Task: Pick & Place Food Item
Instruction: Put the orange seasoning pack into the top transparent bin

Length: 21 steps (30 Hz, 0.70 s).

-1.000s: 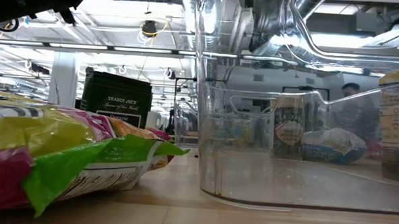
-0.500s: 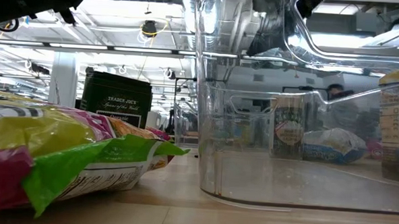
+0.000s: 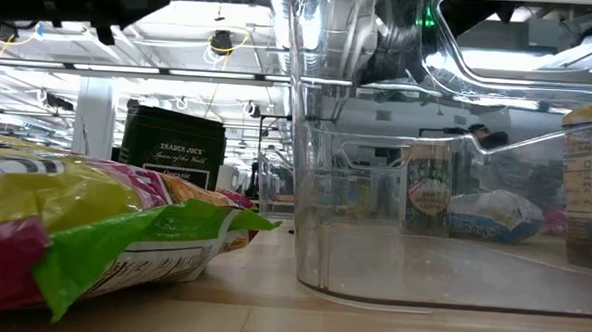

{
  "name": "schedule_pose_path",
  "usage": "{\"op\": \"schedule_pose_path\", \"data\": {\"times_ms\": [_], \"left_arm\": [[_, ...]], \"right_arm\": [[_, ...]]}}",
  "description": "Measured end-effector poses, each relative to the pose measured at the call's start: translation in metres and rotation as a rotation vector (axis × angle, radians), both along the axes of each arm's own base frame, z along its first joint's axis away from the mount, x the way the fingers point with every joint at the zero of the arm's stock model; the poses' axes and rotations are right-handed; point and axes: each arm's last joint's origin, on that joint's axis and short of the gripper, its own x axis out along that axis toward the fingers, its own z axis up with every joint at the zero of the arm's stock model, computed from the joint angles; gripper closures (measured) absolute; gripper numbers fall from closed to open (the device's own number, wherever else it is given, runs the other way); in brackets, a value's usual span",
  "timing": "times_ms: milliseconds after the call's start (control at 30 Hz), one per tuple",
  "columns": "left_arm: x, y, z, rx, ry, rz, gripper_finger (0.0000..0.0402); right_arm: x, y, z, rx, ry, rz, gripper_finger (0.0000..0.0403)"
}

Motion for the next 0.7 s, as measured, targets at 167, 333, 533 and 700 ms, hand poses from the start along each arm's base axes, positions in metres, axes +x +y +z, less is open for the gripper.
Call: {"op": "schedule_pose_path", "data": {"times_ms": [167,333,533,700], "left_arm": [[0.016,0.001,0.013,-0.089,0.127,0.116,0.0402],[0.032,0.002,0.024,-0.18,0.228,0.269,0.0402],[0.048,0.002,0.022,-0.26,0.284,0.381,0.0402],[0.053,0.002,0.027,-0.328,0.274,0.417,0.0402]], "right_arm": [[0.0,-0.006,0.003,-0.007,-0.029,-0.021,0.0388],[-0.002,-0.018,0.004,-0.028,-0.031,-0.057,0.0388],[-0.007,-0.037,0.004,-0.052,-0.016,-0.113,0.0388],[-0.013,-0.052,0.003,-0.079,0.015,-0.151,0.0388]]}}
